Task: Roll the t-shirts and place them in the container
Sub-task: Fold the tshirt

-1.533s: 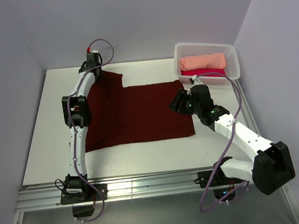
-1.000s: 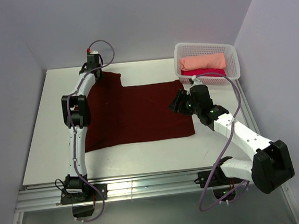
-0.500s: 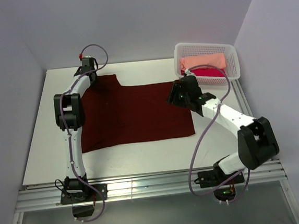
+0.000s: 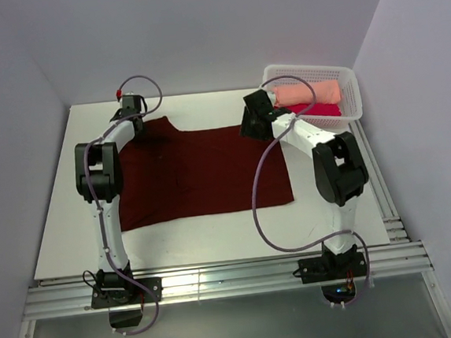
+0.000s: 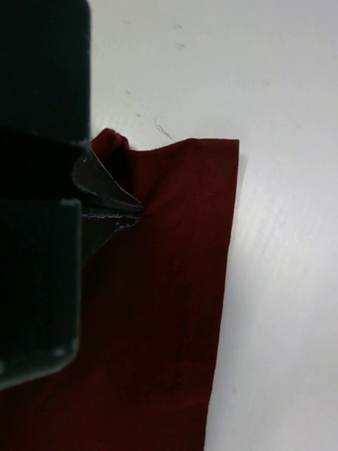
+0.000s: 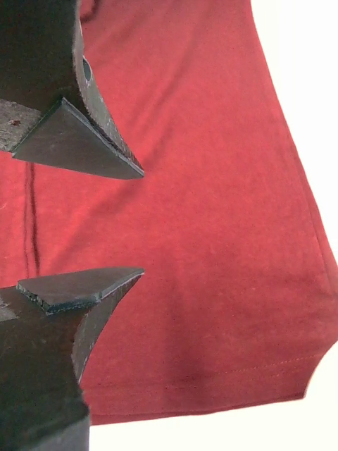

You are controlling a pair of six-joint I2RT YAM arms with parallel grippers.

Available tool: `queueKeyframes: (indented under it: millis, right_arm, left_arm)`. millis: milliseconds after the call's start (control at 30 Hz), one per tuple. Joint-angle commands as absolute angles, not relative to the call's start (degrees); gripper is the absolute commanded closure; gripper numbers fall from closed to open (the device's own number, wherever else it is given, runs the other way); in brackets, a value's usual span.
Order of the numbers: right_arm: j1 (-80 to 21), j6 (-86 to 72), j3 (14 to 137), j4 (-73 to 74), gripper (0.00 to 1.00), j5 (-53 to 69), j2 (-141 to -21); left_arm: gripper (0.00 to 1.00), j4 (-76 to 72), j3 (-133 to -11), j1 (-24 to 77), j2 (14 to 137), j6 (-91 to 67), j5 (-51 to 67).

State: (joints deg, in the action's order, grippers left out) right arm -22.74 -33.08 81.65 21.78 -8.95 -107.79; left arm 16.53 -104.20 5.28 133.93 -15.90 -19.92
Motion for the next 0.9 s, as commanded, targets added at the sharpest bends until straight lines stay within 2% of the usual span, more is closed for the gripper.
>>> queueKeyframes:
  millis: [0, 167, 367, 600, 867]
  right_arm:
    - [-22.59, -31.47, 89.10, 25.83, 0.41, -10.28, -112.74]
    - [-21.54, -30.67, 99.22, 29.53, 0.41, -9.41, -119.78]
    - [-16.88, -31.82, 103.01, 30.67, 0.41, -5.89, -124.80]
    - [-16.35, -31.56, 105.29, 29.70, 0.34, -5.27, -126.03]
    - [-16.70, -31.55, 116.80, 33.48, 0.33, -6.42, -132.97]
  left_arm:
    - [1.00, 14.07, -101.08, 4.92, 129.11, -14.33, -23.20]
    - [1.00, 13.54, -99.41, 4.48, 127.89, -13.19, -24.87]
    - [1.00, 14.41, -98.53, 3.52, 126.65, -14.15, -26.80]
    - [1.00, 15.47, -97.74, 1.93, 126.91, -15.29, -29.70]
    - [1.00, 14.41, -96.33, 1.93, 126.39, -15.21, -31.90]
